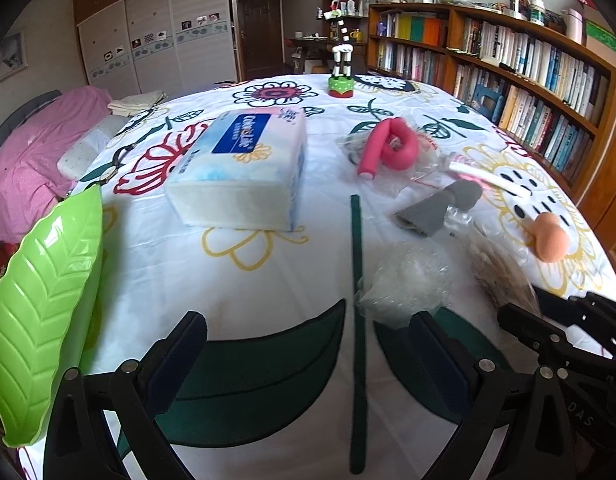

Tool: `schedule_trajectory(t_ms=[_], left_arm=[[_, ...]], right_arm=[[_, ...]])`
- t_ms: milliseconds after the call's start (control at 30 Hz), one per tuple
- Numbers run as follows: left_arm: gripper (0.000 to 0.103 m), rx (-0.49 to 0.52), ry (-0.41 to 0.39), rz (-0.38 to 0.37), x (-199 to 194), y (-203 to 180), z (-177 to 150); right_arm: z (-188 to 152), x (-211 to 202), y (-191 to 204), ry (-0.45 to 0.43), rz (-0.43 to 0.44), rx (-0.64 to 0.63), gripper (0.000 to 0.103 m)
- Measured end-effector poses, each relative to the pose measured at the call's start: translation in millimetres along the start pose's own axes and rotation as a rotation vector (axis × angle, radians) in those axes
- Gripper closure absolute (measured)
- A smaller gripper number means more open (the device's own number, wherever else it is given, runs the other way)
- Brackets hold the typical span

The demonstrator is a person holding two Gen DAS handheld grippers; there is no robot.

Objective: Organize soft objects
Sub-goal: 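Reach the left tool to the clear bag of cotton while the right tool reaches the cotton swab bag, then grasp the cotton bag with the left tool while the right tool grasps the swab bag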

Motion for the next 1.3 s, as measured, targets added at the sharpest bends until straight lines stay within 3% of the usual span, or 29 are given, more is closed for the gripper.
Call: schedule_trajectory(t_ms=[367,633,733,800,833,900,967,1300], left_arm=[[0.0,0.013,0.005,-0.079,5.6,-20.0,12.2],[0.003,0.001,0.02,-0.111,15.3,-28.1,17.3],[0.011,-0.001,0.037,-0.113,21.5,-29.9,17.0],[0.026,-0.013,0.058,-0.128,27.2,-29.6,15.8],[0.027,-0.02,0.072,-0.134,30.1,-29.1,14.9],[0.043,-0.018,0.058,-0.131,26.6,-28.7,14.6],[0.05,-0.033,0.058,-0.155,23.1,-25.5,13.4],[0.052,-0.091,-0.013,-0.128,-8.0,6.8,8.8]], right_arm=[[-8.6,-38.9,-21.6,-0.052,0.138,0.12,0.078],[-8.6,-40.4,-17.5,-0.069,0.105,0.104,0.078],[-9.2,-38.2,-17.5,-0.067,0.106,0.107,0.078],[-9.2,-37.9,-17.5,-0.066,0.104,0.106,0.078],[-9.2,-38.0,-17.6,-0.066,0.104,0.107,0.078],[-9.5,-37.5,-17.9,-0.067,0.1,0.11,0.078],[-7.8,-37.8,-18.5,-0.072,0.1,0.115,0.078],[8.4,-41.4,0.7,-0.108,0.136,0.082,0.078]])
Point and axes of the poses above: each gripper's, at about its wrist camera, not at the fingertips, and x roughly the way its jaws point, y to its left, z to its top, the point moved 2 cm from there along x, roughly the way its jaws point
